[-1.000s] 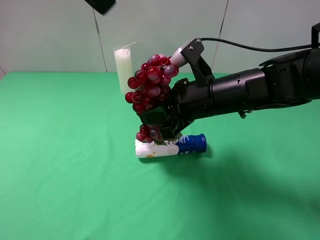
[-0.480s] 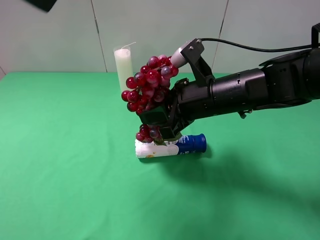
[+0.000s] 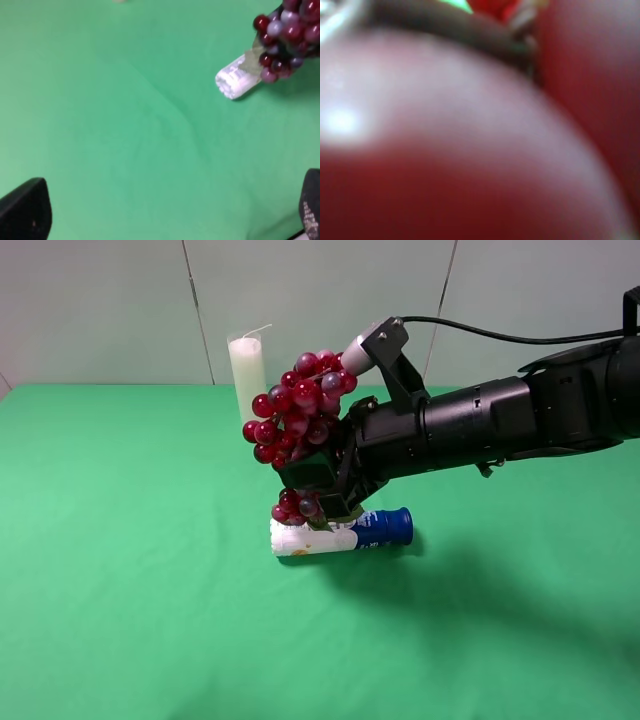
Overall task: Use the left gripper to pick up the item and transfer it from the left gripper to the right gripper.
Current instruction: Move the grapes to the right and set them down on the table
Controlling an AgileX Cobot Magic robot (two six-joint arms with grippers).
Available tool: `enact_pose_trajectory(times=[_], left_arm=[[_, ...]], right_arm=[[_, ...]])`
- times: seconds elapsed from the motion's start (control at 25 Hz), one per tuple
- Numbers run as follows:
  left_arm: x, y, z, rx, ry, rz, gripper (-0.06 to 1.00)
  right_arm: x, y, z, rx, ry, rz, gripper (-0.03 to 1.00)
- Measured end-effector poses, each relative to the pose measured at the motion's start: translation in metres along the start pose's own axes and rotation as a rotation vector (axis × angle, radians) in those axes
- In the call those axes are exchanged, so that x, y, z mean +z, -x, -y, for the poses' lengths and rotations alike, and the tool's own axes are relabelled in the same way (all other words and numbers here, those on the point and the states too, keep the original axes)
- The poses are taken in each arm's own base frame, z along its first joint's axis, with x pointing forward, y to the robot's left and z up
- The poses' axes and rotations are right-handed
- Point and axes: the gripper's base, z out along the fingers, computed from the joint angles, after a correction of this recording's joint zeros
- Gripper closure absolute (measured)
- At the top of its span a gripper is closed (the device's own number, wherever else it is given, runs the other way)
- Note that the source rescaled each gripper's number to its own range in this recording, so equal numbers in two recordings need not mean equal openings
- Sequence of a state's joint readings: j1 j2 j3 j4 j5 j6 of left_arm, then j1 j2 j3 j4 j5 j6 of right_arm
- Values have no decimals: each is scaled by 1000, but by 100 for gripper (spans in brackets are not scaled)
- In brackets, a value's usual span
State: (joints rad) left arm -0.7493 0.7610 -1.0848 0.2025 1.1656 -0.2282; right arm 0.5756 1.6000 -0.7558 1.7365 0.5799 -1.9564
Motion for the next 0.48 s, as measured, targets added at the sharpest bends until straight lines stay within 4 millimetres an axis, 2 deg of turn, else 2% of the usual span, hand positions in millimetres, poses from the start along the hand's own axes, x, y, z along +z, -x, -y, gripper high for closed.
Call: enact_pose_trajectory(times=[0.24, 0.48], left_arm=[[2, -51, -10, -60, 3, 10, -6], [22, -108, -17, -71, -4, 36, -6]], right_arm=[[0, 0, 0, 0, 0, 0, 95], [0, 0, 0, 2, 0, 0, 95]])
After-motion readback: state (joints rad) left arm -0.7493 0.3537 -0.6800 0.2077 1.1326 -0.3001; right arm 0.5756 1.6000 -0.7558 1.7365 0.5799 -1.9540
